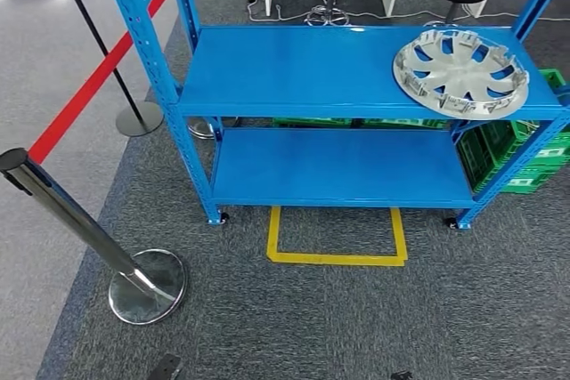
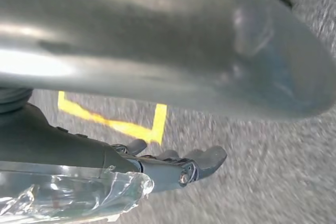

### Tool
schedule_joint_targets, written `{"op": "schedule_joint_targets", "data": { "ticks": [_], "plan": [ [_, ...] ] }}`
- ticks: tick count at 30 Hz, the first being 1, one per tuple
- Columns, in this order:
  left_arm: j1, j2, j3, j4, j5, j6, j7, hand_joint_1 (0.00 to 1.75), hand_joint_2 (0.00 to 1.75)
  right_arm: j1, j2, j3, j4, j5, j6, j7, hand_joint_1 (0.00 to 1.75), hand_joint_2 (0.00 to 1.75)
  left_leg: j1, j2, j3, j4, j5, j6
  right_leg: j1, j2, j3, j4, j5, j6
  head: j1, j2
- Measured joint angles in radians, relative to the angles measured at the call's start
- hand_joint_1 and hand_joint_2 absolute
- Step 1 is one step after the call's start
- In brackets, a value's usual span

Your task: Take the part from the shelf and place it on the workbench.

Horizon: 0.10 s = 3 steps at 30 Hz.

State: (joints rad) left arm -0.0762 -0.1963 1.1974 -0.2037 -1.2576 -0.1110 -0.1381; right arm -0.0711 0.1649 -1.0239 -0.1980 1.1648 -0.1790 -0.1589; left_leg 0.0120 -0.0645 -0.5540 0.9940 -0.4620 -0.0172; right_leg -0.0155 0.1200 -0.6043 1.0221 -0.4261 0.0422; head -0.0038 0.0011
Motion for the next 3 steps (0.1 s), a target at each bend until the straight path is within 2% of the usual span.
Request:
{"op": "schedule_joint_targets", "data": {
  "ticks": [1,2,3],
  "plan": [
    [0.000,0.000,0.000,0.000,0.004,0.002,0.000,0.00,0.00,0.001,0.000,-0.013,0.000,-0.046,0.017,0.003,0.00,0.00,0.000,0.008,0.001,-0.003,0.003,0.006,-0.001,-0.004,-0.003,0.000,0.000,0.006,0.000,0.000],
    [0.000,0.000,0.001,0.000,0.009,0.004,-0.002,0.00,0.44,0.001,0.001,-0.033,0.000,-0.100,0.039,0.011,0.00,0.44,0.001,0.017,0.002,-0.006,0.005,0.014,-0.001,-0.022,-0.010,0.012,-0.008,0.011,0.003,0.000],
    [-0.001,0.000,0.001,0.000,0.012,0.005,-0.004,0.00,0.58,0.001,0.001,-0.045,0.000,-0.130,0.051,0.015,0.00,0.58,0.002,0.021,0.002,-0.009,0.008,0.017,0.000,-0.031,-0.014,0.017,-0.012,0.013,0.004,0.000]
  ]
}}
